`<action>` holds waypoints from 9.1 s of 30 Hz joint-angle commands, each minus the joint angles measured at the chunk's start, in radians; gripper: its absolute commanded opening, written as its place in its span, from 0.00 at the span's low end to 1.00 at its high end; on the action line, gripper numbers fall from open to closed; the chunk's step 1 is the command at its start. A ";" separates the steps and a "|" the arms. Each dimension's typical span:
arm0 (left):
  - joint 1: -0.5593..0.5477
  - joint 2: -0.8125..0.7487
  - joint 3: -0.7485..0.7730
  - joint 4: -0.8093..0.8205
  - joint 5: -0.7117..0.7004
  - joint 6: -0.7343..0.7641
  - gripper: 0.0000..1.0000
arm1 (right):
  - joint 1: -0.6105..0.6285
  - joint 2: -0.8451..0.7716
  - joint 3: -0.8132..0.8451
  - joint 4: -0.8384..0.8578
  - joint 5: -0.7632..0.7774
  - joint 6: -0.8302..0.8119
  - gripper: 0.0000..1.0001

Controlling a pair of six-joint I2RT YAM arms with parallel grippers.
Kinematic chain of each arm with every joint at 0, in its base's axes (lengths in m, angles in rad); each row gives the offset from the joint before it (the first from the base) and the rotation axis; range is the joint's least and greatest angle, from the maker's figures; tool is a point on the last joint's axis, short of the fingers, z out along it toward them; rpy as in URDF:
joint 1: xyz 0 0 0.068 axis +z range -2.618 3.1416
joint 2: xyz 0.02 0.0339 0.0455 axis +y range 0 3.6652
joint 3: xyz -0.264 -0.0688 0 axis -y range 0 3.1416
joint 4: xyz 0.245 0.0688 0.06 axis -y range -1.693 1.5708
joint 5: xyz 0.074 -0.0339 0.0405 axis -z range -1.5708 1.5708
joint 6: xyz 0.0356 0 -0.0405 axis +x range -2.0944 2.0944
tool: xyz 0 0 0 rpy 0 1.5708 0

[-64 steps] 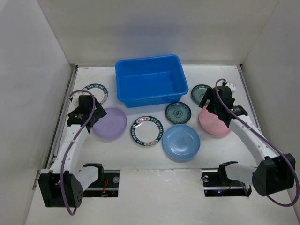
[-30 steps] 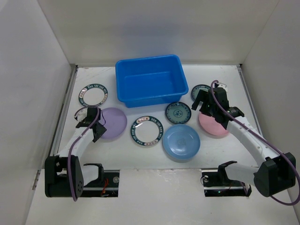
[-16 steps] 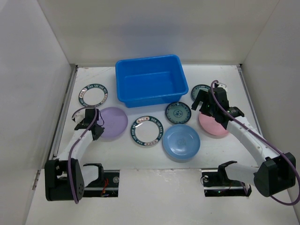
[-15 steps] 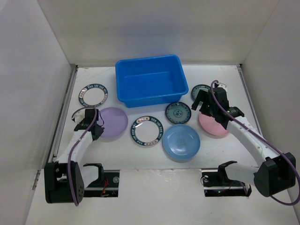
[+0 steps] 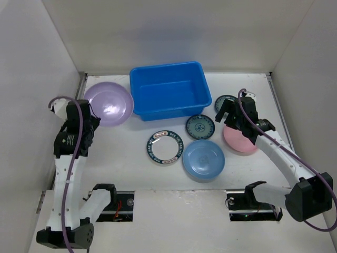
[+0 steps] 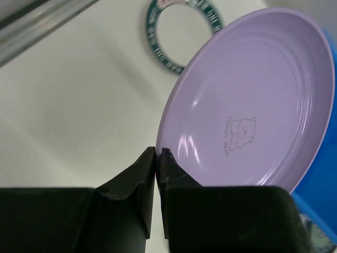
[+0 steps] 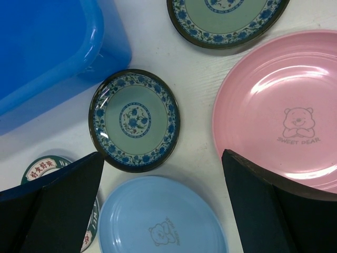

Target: Place the plates into the plastic bin on the countertop

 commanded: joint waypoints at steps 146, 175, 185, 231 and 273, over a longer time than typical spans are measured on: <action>-1.066 -0.070 -0.346 0.053 -0.154 -0.196 1.00 | 0.337 1.327 1.470 0.218 -0.179 -0.358 0.29; -0.566 0.106 -0.619 0.609 0.386 -0.104 0.87 | 0.358 0.025 0.151 0.353 -0.061 -0.198 0.81; -0.578 0.266 -0.653 0.747 0.389 -0.149 0.60 | 0.303 -0.244 -0.113 0.309 -0.061 -0.114 0.81; -0.319 0.497 0.285 0.584 0.464 0.057 0.01 | 0.089 -0.137 -0.090 0.179 -0.103 -0.132 0.80; -0.308 0.875 0.534 0.739 0.428 0.319 1.00 | 0.030 -0.230 -0.471 -0.015 -0.181 0.287 0.59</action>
